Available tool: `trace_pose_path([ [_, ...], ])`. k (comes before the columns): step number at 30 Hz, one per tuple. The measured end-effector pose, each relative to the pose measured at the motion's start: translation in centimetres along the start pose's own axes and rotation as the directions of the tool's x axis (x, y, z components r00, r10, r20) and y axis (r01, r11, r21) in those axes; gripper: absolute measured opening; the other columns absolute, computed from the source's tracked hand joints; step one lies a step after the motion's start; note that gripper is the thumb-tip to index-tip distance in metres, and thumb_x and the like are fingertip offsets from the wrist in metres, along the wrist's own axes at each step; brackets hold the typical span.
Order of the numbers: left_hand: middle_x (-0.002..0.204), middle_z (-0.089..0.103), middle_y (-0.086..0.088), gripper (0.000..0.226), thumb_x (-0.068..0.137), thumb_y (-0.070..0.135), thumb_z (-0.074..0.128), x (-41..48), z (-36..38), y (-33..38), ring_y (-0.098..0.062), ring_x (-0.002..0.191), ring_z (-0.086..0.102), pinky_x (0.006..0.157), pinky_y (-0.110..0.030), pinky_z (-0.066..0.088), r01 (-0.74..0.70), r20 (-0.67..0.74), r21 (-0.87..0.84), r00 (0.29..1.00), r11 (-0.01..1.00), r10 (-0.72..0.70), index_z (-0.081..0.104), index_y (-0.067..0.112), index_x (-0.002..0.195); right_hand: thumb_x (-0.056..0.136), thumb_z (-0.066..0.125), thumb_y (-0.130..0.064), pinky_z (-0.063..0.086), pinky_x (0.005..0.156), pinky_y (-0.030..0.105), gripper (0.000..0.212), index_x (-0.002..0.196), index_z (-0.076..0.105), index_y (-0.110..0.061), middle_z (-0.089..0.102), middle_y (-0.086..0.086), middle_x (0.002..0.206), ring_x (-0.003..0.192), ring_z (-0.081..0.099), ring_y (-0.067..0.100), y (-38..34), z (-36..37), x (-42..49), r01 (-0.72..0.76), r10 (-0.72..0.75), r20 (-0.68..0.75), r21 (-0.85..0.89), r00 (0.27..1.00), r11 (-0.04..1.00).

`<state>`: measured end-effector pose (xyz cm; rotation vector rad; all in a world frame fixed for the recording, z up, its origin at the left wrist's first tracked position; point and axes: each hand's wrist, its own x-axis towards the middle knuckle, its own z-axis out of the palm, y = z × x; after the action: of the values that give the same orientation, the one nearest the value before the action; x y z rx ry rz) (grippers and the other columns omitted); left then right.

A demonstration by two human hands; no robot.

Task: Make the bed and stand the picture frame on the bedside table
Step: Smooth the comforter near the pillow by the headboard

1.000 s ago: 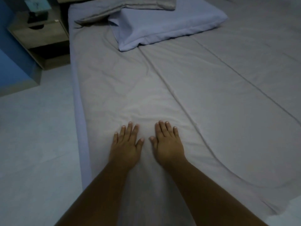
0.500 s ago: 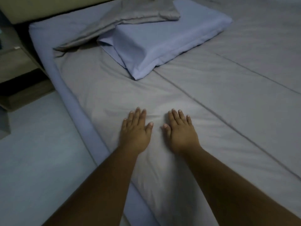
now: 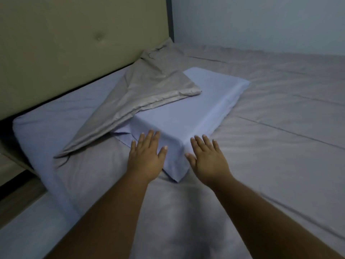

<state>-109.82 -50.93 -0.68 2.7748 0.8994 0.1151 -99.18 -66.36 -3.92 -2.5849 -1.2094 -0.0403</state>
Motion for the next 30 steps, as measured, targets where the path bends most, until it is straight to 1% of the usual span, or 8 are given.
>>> trace_pose_path([
  [4,0.161,-0.008,0.009,0.062,0.097,0.051,0.022,6.3,-2.1,-3.7,-0.016,0.148,-0.009,0.121,-0.040,-0.006,-0.053,-0.018,0.007,0.998,0.999,0.053,-0.002,0.030,0.150,0.082,-0.010,-0.058,-0.009,0.115,0.035,0.082,0.150,0.009,-0.017,0.008,0.001,0.160,0.147,-0.001,0.019,-3.5,0.2,6.6,-0.075,0.075,-0.027,0.007,0.997,0.997],
  [7,0.161,-0.007,0.008,0.062,0.097,0.051,0.022,11.9,-3.9,-6.0,-0.017,0.148,-0.009,0.121,-0.040,-0.006,-0.124,-0.026,0.006,0.992,0.992,0.124,-0.001,0.029,0.151,0.079,-0.012,-0.058,-0.011,0.113,0.034,0.085,0.150,0.009,-0.017,0.009,0.002,0.160,0.147,-0.001,0.020,-6.0,0.2,11.9,-0.106,0.107,-0.062,0.008,0.992,0.994],
  [10,0.161,-0.006,0.008,0.062,0.097,0.050,0.022,18.4,-5.2,-8.2,-0.017,0.148,-0.008,0.121,-0.039,-0.006,-0.201,-0.025,-0.008,0.979,0.980,0.201,0.000,0.029,0.151,0.082,-0.007,-0.057,-0.012,0.113,0.034,0.081,0.150,0.011,-0.016,0.011,0.003,0.159,0.147,0.000,0.019,-7.7,0.3,18.1,-0.150,0.145,-0.125,-0.037,0.981,0.988],
  [14,0.161,-0.006,0.008,0.063,0.096,0.051,0.023,25.6,-5.9,-11.3,-0.017,0.148,-0.009,0.121,-0.039,-0.005,-0.309,-0.003,-0.004,0.951,0.951,0.309,-0.001,0.029,0.150,0.099,0.015,-0.048,-0.005,0.117,0.037,0.060,0.150,0.012,-0.015,0.010,0.004,0.159,0.147,0.000,0.019,-9.3,0.9,25.1,-0.295,0.283,-0.186,-0.040,0.941,0.955],
  [17,0.161,-0.006,0.008,0.064,0.096,0.051,0.023,29.1,-5.5,-12.8,-0.017,0.148,-0.008,0.121,-0.038,-0.005,-0.370,0.045,0.010,0.928,0.929,0.369,-0.001,0.029,0.150,0.100,0.016,-0.046,-0.003,0.118,0.039,0.058,0.150,0.011,-0.016,0.009,0.003,0.160,0.147,-0.001,0.019,-10.1,1.9,28.3,-0.394,0.388,-0.192,0.009,0.901,0.919],
  [24,0.161,-0.006,0.006,0.064,0.096,0.051,0.023,34.2,-2.4,-9.9,-0.016,0.149,-0.008,0.121,-0.037,-0.002,-0.476,0.091,-0.062,0.872,0.877,0.480,-0.001,0.028,0.151,0.101,0.015,-0.043,-0.005,0.118,0.038,0.057,0.150,0.010,-0.015,0.007,0.004,0.160,0.147,-0.002,0.019,-8.1,4.2,31.9,-0.461,0.448,-0.199,-0.023,0.871,0.887],
  [27,0.161,-0.005,0.005,0.062,0.097,0.047,0.020,35.8,-0.2,-7.7,-0.015,0.149,-0.006,0.122,-0.035,-0.002,-0.527,0.096,-0.043,0.844,0.849,0.528,0.000,0.025,0.151,0.101,0.018,-0.038,-0.004,0.118,0.039,0.055,0.150,0.012,-0.014,0.009,0.005,0.160,0.147,-0.001,0.021,-6.5,5.7,33.0,-0.498,0.482,-0.225,-0.019,0.847,0.867],
  [30,0.162,-0.001,0.003,0.064,0.096,0.046,0.023,37.4,2.2,-6.5,-0.016,0.149,-0.003,0.122,-0.035,0.000,-0.553,0.115,-0.029,0.825,0.832,0.553,0.001,0.023,0.151,0.101,0.020,-0.036,-0.005,0.118,0.039,0.054,0.150,0.011,-0.014,0.008,0.006,0.160,0.147,-0.001,0.022,-4.6,7.9,32.9,-0.547,0.533,-0.224,-0.004,0.816,0.837],
])
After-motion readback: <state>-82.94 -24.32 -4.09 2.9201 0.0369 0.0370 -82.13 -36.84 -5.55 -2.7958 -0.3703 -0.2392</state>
